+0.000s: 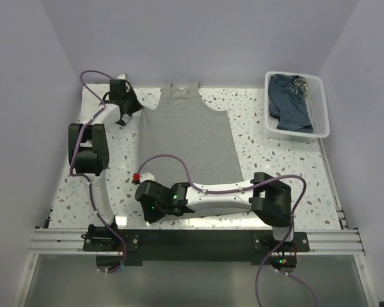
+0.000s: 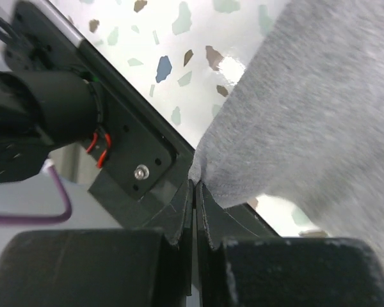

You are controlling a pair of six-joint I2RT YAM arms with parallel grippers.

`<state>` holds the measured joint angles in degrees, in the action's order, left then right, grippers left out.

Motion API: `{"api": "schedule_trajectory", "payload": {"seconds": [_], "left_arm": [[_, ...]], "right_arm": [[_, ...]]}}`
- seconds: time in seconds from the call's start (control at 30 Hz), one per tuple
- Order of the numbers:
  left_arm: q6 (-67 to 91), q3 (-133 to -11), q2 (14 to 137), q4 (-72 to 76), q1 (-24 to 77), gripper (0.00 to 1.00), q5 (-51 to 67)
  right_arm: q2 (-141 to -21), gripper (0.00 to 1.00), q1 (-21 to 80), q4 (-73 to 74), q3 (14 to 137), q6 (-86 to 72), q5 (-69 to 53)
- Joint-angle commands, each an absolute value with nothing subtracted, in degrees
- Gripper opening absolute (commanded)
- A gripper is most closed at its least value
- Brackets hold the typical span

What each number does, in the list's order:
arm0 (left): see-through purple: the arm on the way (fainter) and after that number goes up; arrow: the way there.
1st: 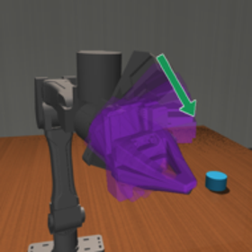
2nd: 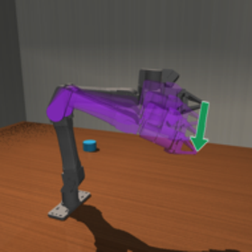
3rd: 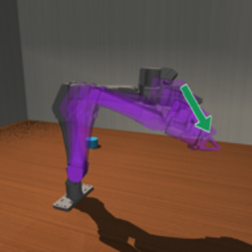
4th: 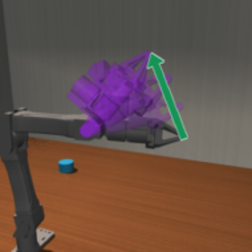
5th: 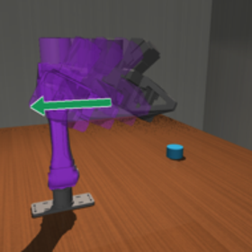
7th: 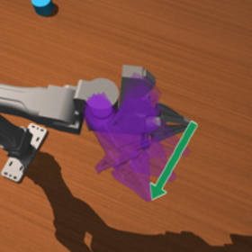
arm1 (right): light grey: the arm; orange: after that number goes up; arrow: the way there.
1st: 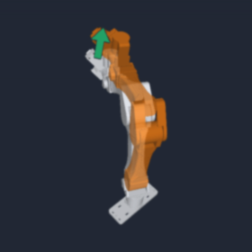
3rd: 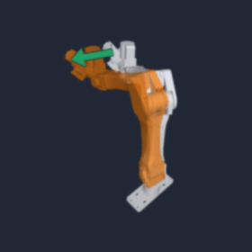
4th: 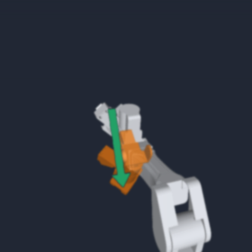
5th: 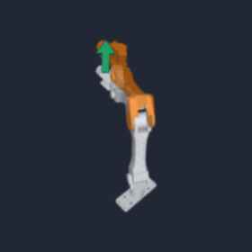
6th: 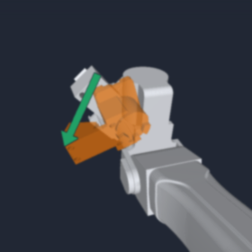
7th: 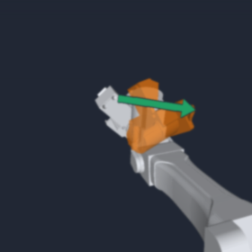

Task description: Fold and stack the tank tops

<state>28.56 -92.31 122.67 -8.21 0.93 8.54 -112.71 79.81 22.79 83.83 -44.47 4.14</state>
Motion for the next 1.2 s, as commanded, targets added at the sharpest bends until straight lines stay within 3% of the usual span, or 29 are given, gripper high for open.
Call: {"api": "schedule_trajectory", "payload": {"seconds": [0.0,0.43,1.17], "left_arm": [[29.9,-96.9,122.3,-7.1,2.6,0.00,8.3],[32.0,-102.6,127.0,-7.6,7.7,0.00,7.7],[32.7,-108.3,133.4,-8.6,14.5,0.00,6.6]], "right_arm": [[-103.6,0.00,77.4,17.8,78.3,-48.0,1.1],[-94.8,0.00,72.2,10.0,58.7,-52.8,0.2],[-87.1,0.00,70.8,4.0,45.4,-59.1,2.5]]}}
